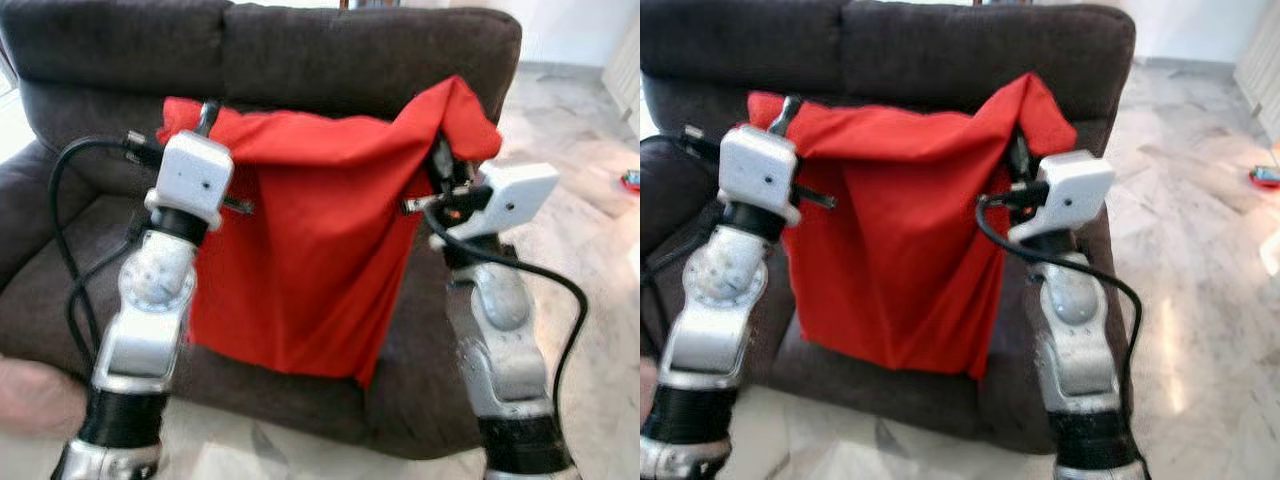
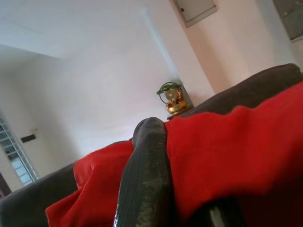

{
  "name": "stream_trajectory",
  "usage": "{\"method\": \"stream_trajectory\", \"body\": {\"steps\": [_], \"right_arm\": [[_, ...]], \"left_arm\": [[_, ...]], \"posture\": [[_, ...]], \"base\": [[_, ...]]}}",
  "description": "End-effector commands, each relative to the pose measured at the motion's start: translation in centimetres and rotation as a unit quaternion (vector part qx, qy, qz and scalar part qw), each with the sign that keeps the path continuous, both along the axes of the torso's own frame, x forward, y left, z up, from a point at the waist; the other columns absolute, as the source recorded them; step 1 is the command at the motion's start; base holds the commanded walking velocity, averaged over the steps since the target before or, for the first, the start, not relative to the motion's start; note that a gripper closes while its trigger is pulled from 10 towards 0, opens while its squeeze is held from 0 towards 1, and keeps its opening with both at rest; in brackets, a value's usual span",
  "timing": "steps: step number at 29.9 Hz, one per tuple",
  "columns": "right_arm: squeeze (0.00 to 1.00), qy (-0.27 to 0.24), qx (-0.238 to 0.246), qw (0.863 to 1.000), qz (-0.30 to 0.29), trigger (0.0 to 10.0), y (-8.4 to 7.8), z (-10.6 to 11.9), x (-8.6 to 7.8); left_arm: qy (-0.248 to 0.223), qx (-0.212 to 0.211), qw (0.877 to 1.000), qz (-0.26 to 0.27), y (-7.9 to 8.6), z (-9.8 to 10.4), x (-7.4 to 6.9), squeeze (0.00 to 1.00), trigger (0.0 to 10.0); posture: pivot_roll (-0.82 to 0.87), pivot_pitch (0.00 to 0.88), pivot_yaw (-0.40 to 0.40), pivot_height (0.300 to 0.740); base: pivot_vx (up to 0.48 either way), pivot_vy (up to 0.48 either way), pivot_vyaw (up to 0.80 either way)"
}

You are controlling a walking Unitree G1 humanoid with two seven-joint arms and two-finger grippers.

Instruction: Move the pillow to the sofa from floor

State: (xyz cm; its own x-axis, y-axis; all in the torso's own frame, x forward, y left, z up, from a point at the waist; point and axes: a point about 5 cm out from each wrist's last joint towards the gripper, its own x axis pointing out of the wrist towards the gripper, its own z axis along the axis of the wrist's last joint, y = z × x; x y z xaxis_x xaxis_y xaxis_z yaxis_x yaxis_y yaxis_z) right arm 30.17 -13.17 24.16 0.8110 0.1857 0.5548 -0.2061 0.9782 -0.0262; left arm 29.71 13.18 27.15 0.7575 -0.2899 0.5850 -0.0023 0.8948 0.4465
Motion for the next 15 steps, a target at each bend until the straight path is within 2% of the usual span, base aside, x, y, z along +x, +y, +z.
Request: {"method": "stream_trajectory", "body": {"steps": [1, 15], "right_arm": [[0.0, -0.059, 0.004, 0.998, 0.027, 10.0, 1.26, 2.44, -0.86], [0.0, -0.051, -0.002, 0.998, 0.033, 10.0, 1.43, 2.15, -0.7]], "left_arm": [[-0.038, -0.001, 0.999, -0.003, 0.21, 1.49, -0.68, 0.0, 10.0], [-0.029, 0.002, 1.0, -0.005, 0.11, 1.07, -0.55, 0.0, 10.0]], "posture": [[0.06, 0.067, 0.004, 0.74], [0.06, 0.067, -0.002, 0.74]], "base": [[0.322, 0.0, 0.0], [0.32, 0.0, 0.0]]}}
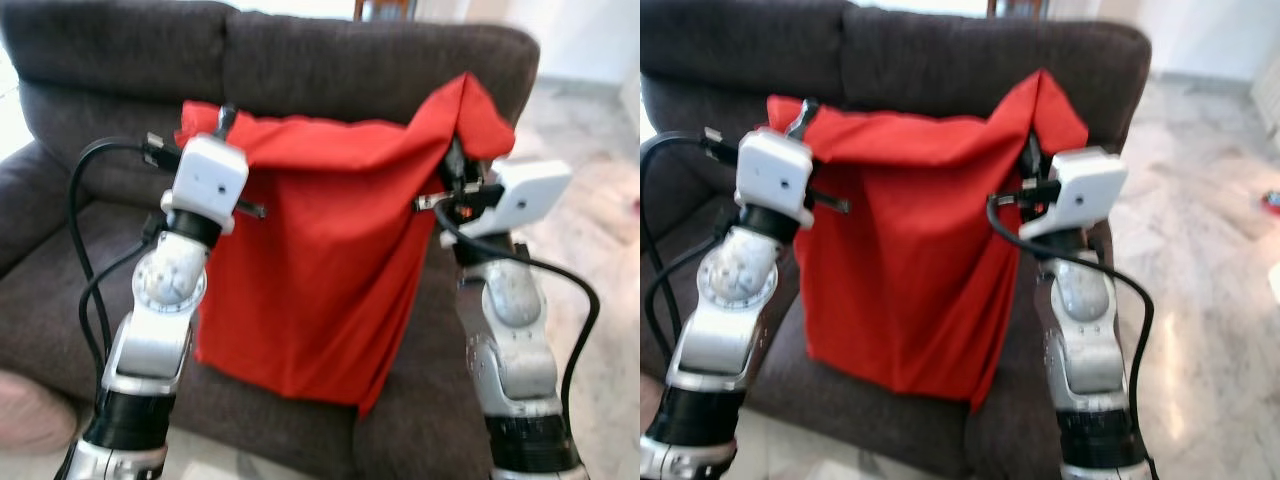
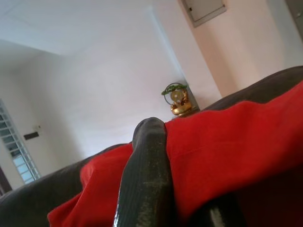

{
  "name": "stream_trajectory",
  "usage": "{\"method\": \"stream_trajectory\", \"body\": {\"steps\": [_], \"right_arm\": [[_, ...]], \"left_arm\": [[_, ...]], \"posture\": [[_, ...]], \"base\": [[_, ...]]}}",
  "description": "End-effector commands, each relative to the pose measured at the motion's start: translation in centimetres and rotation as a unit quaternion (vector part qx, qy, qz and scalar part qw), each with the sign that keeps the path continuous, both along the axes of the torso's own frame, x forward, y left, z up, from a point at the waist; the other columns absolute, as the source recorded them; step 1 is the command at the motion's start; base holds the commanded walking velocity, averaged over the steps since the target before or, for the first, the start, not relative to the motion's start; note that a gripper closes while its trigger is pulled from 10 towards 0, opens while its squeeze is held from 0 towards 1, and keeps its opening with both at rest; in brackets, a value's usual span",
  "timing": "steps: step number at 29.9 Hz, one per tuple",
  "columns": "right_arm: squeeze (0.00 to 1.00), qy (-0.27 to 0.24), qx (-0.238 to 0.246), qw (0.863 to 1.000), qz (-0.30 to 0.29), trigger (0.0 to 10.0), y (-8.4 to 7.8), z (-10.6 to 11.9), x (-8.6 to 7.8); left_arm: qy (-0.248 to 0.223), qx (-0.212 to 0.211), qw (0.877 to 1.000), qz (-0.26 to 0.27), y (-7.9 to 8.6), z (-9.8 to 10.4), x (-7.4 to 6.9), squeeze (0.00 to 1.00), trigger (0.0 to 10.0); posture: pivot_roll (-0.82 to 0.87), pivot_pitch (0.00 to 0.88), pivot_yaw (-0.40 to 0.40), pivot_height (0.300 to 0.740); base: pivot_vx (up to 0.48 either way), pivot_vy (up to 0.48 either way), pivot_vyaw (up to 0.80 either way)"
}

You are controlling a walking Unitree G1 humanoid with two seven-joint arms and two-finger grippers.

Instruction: Move the pillow to the sofa from floor

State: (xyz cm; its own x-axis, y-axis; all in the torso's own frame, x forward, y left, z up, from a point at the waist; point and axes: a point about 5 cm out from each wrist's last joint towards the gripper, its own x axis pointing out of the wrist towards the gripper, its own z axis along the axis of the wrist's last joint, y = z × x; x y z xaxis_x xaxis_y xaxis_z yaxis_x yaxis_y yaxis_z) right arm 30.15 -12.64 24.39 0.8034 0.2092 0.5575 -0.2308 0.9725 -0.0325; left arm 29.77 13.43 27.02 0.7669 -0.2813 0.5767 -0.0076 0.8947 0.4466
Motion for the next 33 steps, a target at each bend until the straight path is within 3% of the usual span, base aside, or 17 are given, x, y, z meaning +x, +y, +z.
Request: {"method": "stream_trajectory", "body": {"steps": [1, 5, 8, 14, 15, 17, 27, 33], "right_arm": [[0.0, -0.036, -0.001, 0.999, 0.021, 10.0, 0.9, 1.3, -0.5], [0.0, -0.016, -0.005, 1.0, 0.024, 10.0, 0.9, 0.4, -0.2], [0.0, 0.024, -0.022, 0.999, 0.028, 10.0, 1.1, -1.4, 0.1], [0.0, 0.049, -0.03, 0.998, 0.026, 10.0, 0.9, -2.7, 0.2], [0.0, 0.067, -0.043, 0.997, 0.021, 10.0, 0.8, -3.8, 0.4], [0.0, 0.078, -0.048, 0.996, 0.02, 10.0, 0.7, -4.4, 0.4], [0.0, 0.124, -0.05, 0.991, 0.021, 10.0, 0.5, -6.9, 0.4], [0.0, 0.131, -0.044, 0.99, 0.022, 10.0, 0.2, -7.4, 0.4]], "left_arm": [[-0.006, 0.018, 1.0, -0.023, -0.5, 0.1, -0.3, 0.0, 10.0], [0.023, 0.03, 0.998, -0.043, -1.0, -1.0, -0.3, 0.0, 10.0], [0.086, 0.074, 0.991, -0.07, -1.9, -4.1, -0.4, 0.0, 10.0], [0.104, 0.084, 0.988, -0.072, -1.8, -5.1, -0.3, 0.0, 10.0], [0.111, 0.116, 0.984, -0.075, -2.0, -5.7, -0.3, 0.0, 10.0], [0.119, 0.134, 0.981, -0.075, -2.0, -6.2, -0.2, 0.0, 10.0], [0.176, 0.183, 0.965, -0.065, -1.6, -9.2, -0.1, 0.0, 10.0], [0.185, 0.18, 0.965, -0.051, -1.1, -9.7, 0.0, 0.0, 10.0]], "posture": [[0.06, 0.068, -0.001, 0.74], [0.06, 0.069, -0.002, 0.74], [0.06, 0.073, -0.001, 0.74], [0.06, 0.074, -0.001, 0.74], [0.06, 0.075, 0.0, 0.74], [0.06, 0.076, 0.0, 0.74], [0.06, 0.077, -0.001, 0.74], [0.06, 0.08, -0.001, 0.74]], "base": [[0.0, 0.0, 0.0], [0.0, 0.0, 0.0], [0.0, 0.0, 0.0], [0.0, 0.0, 0.0], [0.0, 0.0, 0.0], [0.0, 0.0, 0.0], [0.0, 0.0, 0.0], [0.0, 0.0, 0.0]]}}
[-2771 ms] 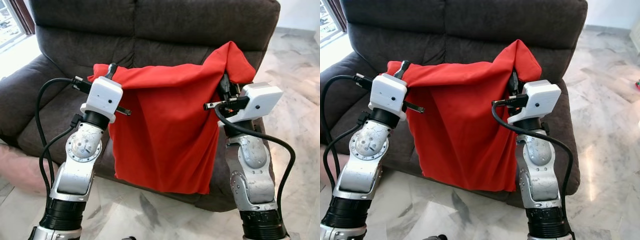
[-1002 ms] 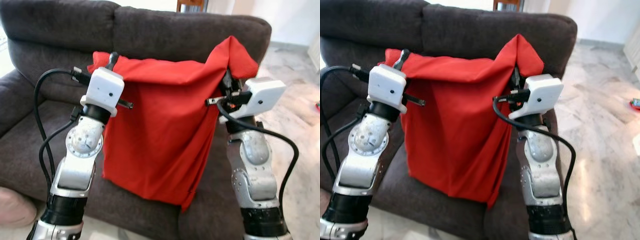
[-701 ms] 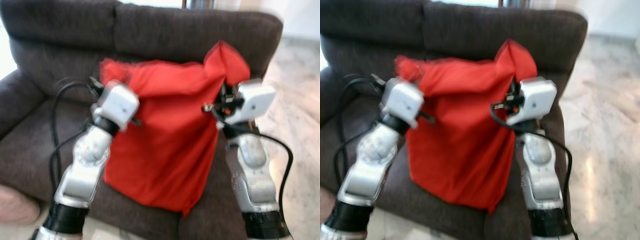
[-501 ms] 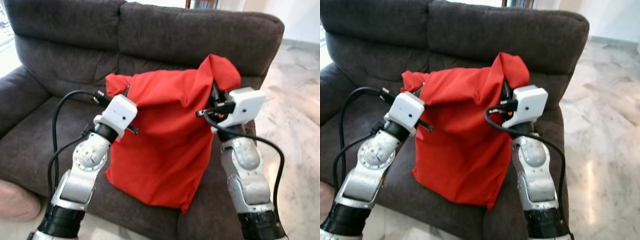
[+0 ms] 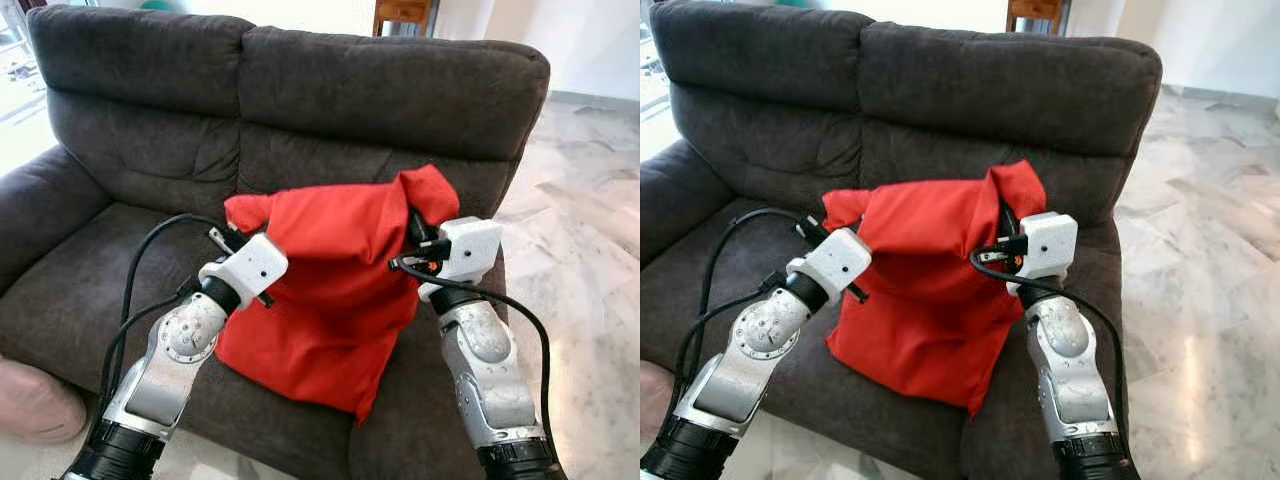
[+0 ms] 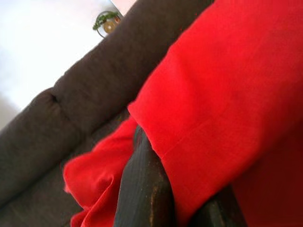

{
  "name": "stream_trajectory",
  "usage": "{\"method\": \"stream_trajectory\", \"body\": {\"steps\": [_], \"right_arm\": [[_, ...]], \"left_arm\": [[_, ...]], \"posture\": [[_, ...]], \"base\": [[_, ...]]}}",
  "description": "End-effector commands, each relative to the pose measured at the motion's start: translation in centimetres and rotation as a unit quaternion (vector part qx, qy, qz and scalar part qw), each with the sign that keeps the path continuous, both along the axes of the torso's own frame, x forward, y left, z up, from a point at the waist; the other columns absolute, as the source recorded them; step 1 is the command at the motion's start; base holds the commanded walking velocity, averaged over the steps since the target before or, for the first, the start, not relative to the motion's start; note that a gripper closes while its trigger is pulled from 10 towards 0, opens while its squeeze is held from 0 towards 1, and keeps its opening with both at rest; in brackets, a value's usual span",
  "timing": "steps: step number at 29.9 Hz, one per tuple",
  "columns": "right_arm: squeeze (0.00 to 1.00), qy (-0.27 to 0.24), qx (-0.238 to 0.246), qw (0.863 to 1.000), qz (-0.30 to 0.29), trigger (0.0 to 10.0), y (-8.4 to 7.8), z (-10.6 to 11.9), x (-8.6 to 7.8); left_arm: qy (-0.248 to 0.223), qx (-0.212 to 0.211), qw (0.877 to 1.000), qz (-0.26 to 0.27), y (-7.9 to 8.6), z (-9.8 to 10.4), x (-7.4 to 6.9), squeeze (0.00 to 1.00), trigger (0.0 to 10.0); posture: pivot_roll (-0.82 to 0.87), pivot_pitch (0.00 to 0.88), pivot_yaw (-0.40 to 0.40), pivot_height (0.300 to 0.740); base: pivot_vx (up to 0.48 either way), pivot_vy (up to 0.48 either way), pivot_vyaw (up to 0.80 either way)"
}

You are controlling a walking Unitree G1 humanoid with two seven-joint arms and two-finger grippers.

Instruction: Move the pillow to the sofa from floor

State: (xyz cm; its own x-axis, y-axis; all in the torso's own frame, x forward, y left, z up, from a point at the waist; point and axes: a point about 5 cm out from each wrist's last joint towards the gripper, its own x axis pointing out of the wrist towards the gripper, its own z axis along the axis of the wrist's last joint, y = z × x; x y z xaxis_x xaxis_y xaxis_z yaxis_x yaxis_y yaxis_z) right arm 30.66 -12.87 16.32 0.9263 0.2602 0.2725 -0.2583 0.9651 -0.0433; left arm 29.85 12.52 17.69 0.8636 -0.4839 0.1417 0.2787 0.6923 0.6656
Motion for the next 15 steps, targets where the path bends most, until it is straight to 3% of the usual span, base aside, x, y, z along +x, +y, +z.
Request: {"method": "stream_trajectory", "body": {"steps": [1, 2, 3, 4, 5, 6, 7, 15], "right_arm": [[0.0, -0.019, 0.004, 1.0, 0.017, 10.0, 0.5, 0.69, -0.06], [0.0, -0.019, 0.008, 1.0, 0.02, 10.0, 0.55, 0.7, -0.04], [0.94, -0.02, 0.009, 0.999, 0.024, 10.0, 0.62, 0.76, -0.03], [0.94, -0.021, 0.009, 0.999, 0.024, 10.0, 0.64, 0.78, -0.03], [1.0, -0.022, 0.009, 0.999, 0.025, 10.0, 0.66, 0.8, -0.02], [1.0, -0.022, 0.009, 0.999, 0.025, 10.0, 0.66, 0.8, -0.01], [1.0, -0.023, 0.008, 0.999, 0.023, 10.0, 0.63, 0.82, 0.0], [1.0, -0.027, 0.007, 0.999, 0.018, 10.0, 0.53, 0.86, 0.03]], "left_arm": [[0.004, 0.015, 1.0, -0.005, -0.2, -0.31, -0.07, 0.0, 10.0], [0.003, 0.015, 1.0, -0.005, -0.21, -0.3, -0.05, 0.0, 10.0], [0.001, 0.014, 1.0, -0.004, -0.2, -0.24, -0.01, 0.38, 10.0], [0.001, 0.013, 1.0, -0.004, -0.2, -0.22, 0.01, 0.38, 10.0], [0.001, 0.012, 1.0, -0.004, -0.22, -0.23, 0.04, 0.89, 10.0], [0.0, 0.012, 1.0, -0.004, -0.23, -0.24, 0.05, 0.89, 10.0], [0.0, 0.012, 1.0, -0.004, -0.22, -0.22, 0.05, 1.0, 10.0], [-0.003, 0.009, 1.0, -0.007, -0.35, -0.15, 0.04, 1.0, 10.0]], "posture": [[0.06, 0.08, -0.002, 0.74], [0.06, 0.08, -0.002, 0.74], [0.06, 0.08, -0.002, 0.74], [0.06, 0.08, -0.002, 0.74], [0.06, 0.079, -0.002, 0.74], [0.06, 0.079, -0.002, 0.74], [0.06, 0.079, -0.002, 0.74], [0.06, 0.079, -0.002, 0.74]], "base": [[0.0, 0.0, 0.0], [0.0, 0.0, 0.0], [0.0, 0.0, 0.0], [0.0, 0.0, 0.0], [0.0, 0.0, 0.0], [0.0, 0.0, 0.0], [0.0, 0.0, 0.0], [0.0, 0.0, 0.0]]}}
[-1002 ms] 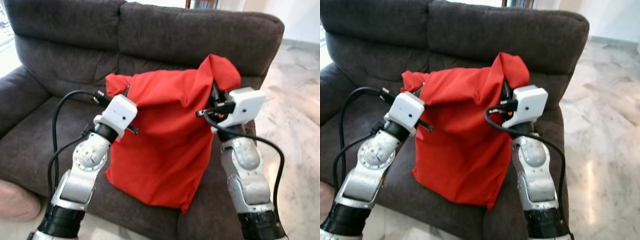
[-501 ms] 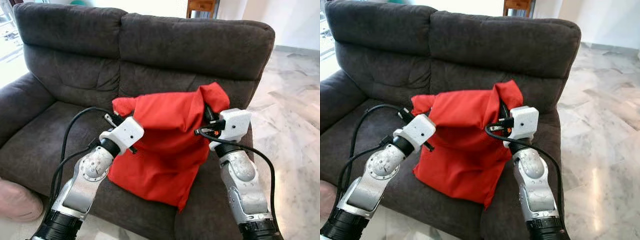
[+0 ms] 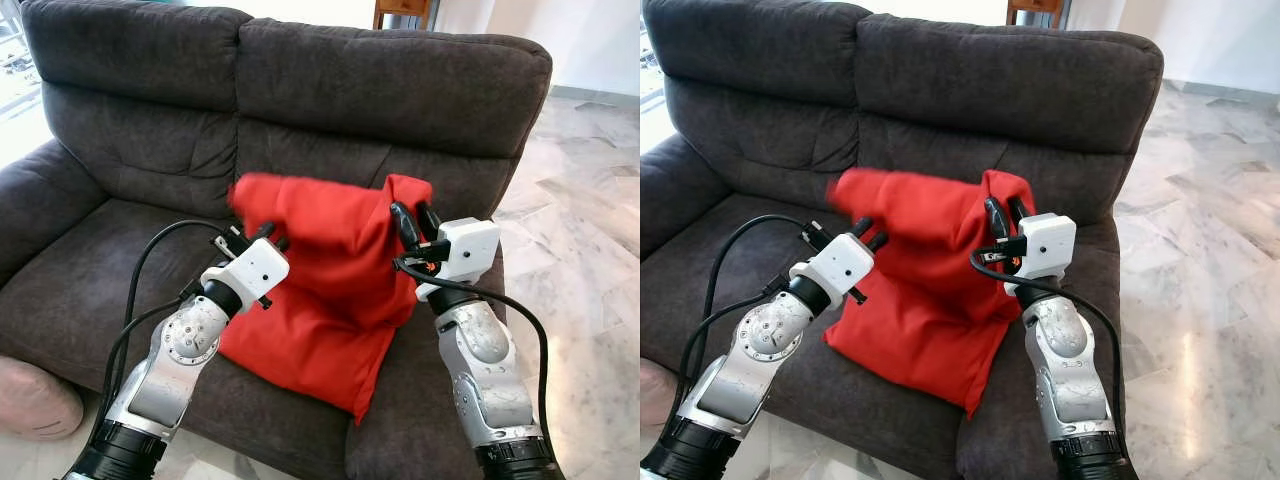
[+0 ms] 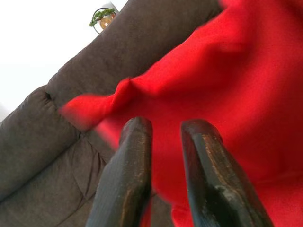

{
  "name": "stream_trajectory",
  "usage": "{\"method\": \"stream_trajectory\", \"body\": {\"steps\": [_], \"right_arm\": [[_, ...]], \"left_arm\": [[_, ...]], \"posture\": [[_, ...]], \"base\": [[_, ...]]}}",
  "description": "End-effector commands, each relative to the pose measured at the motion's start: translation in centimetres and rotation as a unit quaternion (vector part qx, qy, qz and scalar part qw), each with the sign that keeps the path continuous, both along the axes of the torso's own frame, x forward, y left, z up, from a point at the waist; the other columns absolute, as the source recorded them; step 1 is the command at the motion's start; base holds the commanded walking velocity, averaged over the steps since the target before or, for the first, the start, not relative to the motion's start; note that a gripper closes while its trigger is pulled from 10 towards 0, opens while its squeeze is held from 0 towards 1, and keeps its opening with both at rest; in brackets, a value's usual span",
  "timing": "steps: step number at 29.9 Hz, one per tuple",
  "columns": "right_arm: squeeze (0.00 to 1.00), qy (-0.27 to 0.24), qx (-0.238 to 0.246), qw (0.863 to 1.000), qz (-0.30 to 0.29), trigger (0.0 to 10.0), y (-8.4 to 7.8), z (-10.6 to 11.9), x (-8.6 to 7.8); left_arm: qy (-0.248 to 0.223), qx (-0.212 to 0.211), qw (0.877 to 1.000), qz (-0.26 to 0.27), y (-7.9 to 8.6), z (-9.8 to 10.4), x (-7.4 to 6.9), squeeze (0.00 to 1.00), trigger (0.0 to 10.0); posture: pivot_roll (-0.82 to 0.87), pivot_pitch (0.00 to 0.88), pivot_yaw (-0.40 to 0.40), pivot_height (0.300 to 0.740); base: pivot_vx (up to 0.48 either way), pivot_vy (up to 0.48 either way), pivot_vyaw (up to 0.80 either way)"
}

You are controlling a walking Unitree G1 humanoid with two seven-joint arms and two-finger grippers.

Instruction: Move the pillow to the sofa from floor

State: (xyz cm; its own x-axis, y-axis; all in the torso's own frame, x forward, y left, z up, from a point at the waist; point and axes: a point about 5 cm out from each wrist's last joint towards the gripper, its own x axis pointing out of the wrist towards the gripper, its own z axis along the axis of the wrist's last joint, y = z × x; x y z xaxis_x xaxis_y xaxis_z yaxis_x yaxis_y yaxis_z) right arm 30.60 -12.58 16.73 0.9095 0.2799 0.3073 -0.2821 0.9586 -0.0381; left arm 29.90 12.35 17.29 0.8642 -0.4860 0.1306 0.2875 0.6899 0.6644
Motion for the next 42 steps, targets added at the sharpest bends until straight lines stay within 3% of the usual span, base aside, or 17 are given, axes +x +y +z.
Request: {"method": "stream_trajectory", "body": {"steps": [1, 2, 3, 4, 5, 6, 7, 9, 16, 18, 23, 25, 29, 33, 40, 41, 42], "right_arm": [[1.0, -0.011, -0.001, 1.0, 0.004, 10.0, 0.2, 0.5, 0.1], [1.0, -0.011, -0.003, 1.0, 0.001, 10.0, 0.2, 0.4, 0.1], [0.71, -0.009, -0.005, 1.0, -0.003, 10.0, 0.1, 0.3, 0.2], [0.71, -0.009, -0.005, 1.0, -0.006, 10.0, 0.1, 0.3, 0.2], [0.0, -0.006, -0.007, 1.0, -0.01, 10.0, 0.0, 0.2, 0.2], [0.0, -0.002, -0.012, 1.0, -0.018, 10.0, -0.2, -0.1, 0.3], [0.0, 0.012, -0.018, 0.999, -0.039, 10.0, -0.9, -0.8, 0.5], [0.0, 0.028, -0.019, 0.998, -0.059, 10.0, -1.6, -1.6, 0.7], [0.0, 0.137, -0.042, 0.969, -0.203, 10.0, -7.8, -7.1, 0.2], [0.0, 0.199, -0.051, 0.944, -0.259, 10.0, -10.7, -10.1, -1.1], [0.0, 0.314, -0.103, 0.88, -0.34, 10.0, -15.0, -15.3, -5.1], [0.0, 0.341, -0.107, 0.862, -0.359, 10.0, -15.8, -16.4, -6.3], [0.0, 0.421, -0.144, 0.811, -0.38, 10.0, -17.1, -19.5, -9.9], [0.0, 0.443, -0.161, 0.797, -0.377, 10.0, -17.0, -20.5, -11.2], [0.0, 0.531, -0.184, 0.756, -0.337, 10.0, -15.8, -23.7, -15.7], [0.0, 0.553, -0.193, 0.743, -0.323, 10.0, -15.3, -24.4, -16.8], [0.0, 0.553, -0.193, 0.743, -0.323, 10.0, -15.3, -24.4, -16.8]], "left_arm": [[-0.008, 0.008, 1.0, -0.007, -0.2, 0.2, 0.0, 1.0, 10.0], [-0.009, 0.009, 1.0, -0.007, -0.2, 0.2, 0.0, 1.0, 10.0], [-0.008, 0.008, 1.0, -0.007, -0.2, 0.2, 0.0, 1.0, 10.0], [-0.008, 0.007, 1.0, -0.007, -0.2, 0.2, 0.0, 1.0, 10.0], [-0.007, 0.007, 1.0, -0.006, -0.2, 0.1, 0.0, 1.0, 10.0], [-0.002, 0.007, 1.0, -0.004, -0.2, -0.1, 0.0, 0.97, 10.0], [0.012, 0.004, 1.0, 0.004, 0.1, -0.9, 0.1, 0.0, 10.0], [0.028, 0.003, 1.0, 0.013, 0.5, -1.8, 0.1, 0.0, 10.0], [0.128, -0.054, 0.984, 0.113, 4.7, -7.4, -0.4, 0.0, 10.0], [0.168, -0.062, 0.972, 0.15, 6.0, -9.7, -1.2, 0.0, 10.0], [0.23, -0.065, 0.953, 0.188, 7.6, -13.2, -2.9, 0.0, 10.0], [0.242, -0.07, 0.948, 0.195, 7.9, -13.9, -3.3, 0.0, 10.0], [0.272, -0.074, 0.935, 0.216, 8.6, -16.0, -4.4, 0.0, 10.0], [0.294, -0.069, 0.928, 0.22, 8.7, -17.2, -5.1, 0.0, 10.0], [0.364, -0.054, 0.898, 0.239, 9.1, -20.6, -7.8, 0.0, 10.0], [0.378, -0.055, 0.891, 0.244, 9.2, -21.2, -8.4, 0.0, 10.0], [0.378, -0.055, 0.891, 0.244, 9.2, -21.2, -8.4, 0.0, 10.0]], "posture": [[0.06, 0.08, -0.002, 0.74], [0.06, 0.08, -0.002, 0.74], [0.06, 0.08, -0.002, 0.74], [0.06, 0.08, -0.002, 0.74], [0.06, 0.08, -0.002, 0.74], [0.06, 0.08, -0.002, 0.74], [0.06, 0.078, 0.0, 0.74], [0.06, 0.078, 0.0, 0.74], [0.06, 0.077, 0.0, 0.74], [0.06, 0.076, 0.0, 0.74], [0.06, 0.077, -0.003, 0.74], [0.06, 0.073, -0.001, 0.74], [0.05, 0.053, 0.006, 0.74], [0.05, 0.04, 0.008, 0.74], [0.05, 0.004, 0.008, 0.74], [0.05, 0.0, 0.005, 0.74], [0.05, 0.0, 0.005, 0.74]], "base": [[0.0, 0.0, 0.0], [0.0, 0.0, 0.0], [0.0, 0.0, 0.0], [0.0, 0.0, 0.0], [0.0, 0.0, 0.0], [0.0, 0.0, 0.0], [0.0, 0.0, 0.0], [0.0, 0.0, 0.0], [0.0, 0.0, 0.0], [0.0, 0.0, 0.0], [0.0, 0.0, 0.0], [0.0, 0.0, 0.0], [0.0, 0.0, 0.0], [0.0, 0.0, 0.0], [0.0, 0.0, 0.0], [0.0, 0.0, 0.0], [0.0, 0.0, 0.0]]}}
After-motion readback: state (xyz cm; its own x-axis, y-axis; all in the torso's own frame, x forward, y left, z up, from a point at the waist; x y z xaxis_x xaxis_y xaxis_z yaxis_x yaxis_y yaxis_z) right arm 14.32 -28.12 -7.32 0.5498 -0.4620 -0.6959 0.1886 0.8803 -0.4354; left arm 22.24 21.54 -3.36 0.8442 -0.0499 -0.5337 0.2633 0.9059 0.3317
